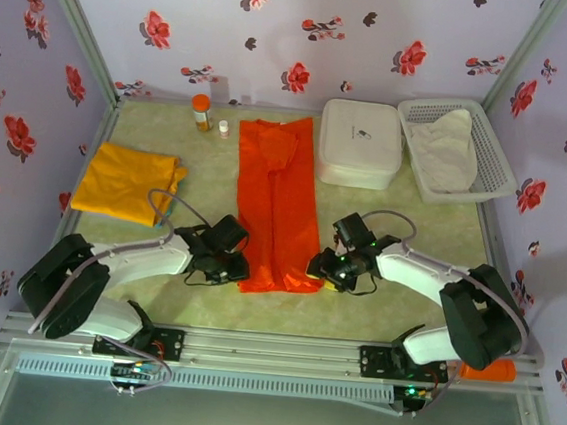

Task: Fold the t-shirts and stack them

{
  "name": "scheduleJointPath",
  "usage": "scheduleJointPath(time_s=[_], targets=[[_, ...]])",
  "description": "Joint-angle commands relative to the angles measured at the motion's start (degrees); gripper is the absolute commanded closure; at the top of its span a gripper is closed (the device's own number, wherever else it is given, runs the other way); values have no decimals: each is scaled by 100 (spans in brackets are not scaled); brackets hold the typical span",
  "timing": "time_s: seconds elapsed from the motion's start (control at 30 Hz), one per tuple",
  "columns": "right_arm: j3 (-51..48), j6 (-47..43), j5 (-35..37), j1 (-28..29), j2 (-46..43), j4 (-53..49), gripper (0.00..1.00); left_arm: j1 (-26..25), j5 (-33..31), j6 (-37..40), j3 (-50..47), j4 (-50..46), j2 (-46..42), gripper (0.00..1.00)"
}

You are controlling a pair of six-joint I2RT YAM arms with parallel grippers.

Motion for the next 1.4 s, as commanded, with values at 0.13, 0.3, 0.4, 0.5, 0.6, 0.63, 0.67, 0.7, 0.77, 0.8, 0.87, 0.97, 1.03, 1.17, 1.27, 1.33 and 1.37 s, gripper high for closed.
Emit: scheduleJointPath(time_s=[0.13, 0.3, 0.4, 0.5, 0.6, 0.63, 0.67, 0.7, 0.77, 0.8, 0.87, 0.97, 1.03, 1.17, 1.27, 1.33, 1.37], targets=[[-53, 161, 9, 209, 261, 279, 61, -42, -5, -8, -28, 131, 269, 77], [-91, 128, 118, 292, 252, 195, 70, -46, -7, -8, -44, 141, 327, 88], [-98, 136, 229, 394, 211, 122, 76, -66, -10, -40, -86, 113, 294, 94], [-148, 143, 326, 525, 213, 104, 82, -96, -31, -87, -120, 51, 224, 100], [-264, 221, 398, 611, 206, 130, 94, -155, -104, -106, -107, -119, 139, 100], [-308, 271, 419, 646, 160, 152, 95, -187, -159, -115, -105, -195, 87, 100], [-350, 323, 446, 695, 95, 171, 98, -233, -207, -139, -105, -287, 42, 100], [-378, 375, 497, 745, 24, 158, 100, -273, -236, -161, -118, -342, 5, 100], [-443, 490, 665, 892, -160, 120, 100, -364, -271, -246, -169, -433, -122, 100], [-469, 550, 747, 959, -232, 97, 100, -424, -281, -296, -208, -446, -178, 100], [-523, 663, 934, 1133, -361, -6, 100, -581, -340, -445, -292, -535, -331, 100], [-618, 822, 1105, 1366, -541, -128, 100, -827, -490, -698, -357, -863, -643, 100], [-674, 975, 1191, 1488, -758, -227, 100, -994, -614, -918, -403, -1179, -973, 100], [-606, 1173, 1438, 1713, -1268, -647, 100, -1220, -707, -1339, -546, -1539, -1653, 100], [-591, 1454, 1538, 1946, -1572, -792, 100, -1296, -734, -1513, -637, -1637, -2130, 100], [-526, 1533, 1600, 2036, -1699, -829, 100, -1299, -793, -1560, -633, -1695, -2331, 100], [-442, 1509, 1624, 2033, -1717, -874, 100, -1293, -801, -1559, -595, -1704, -2393, 100]])
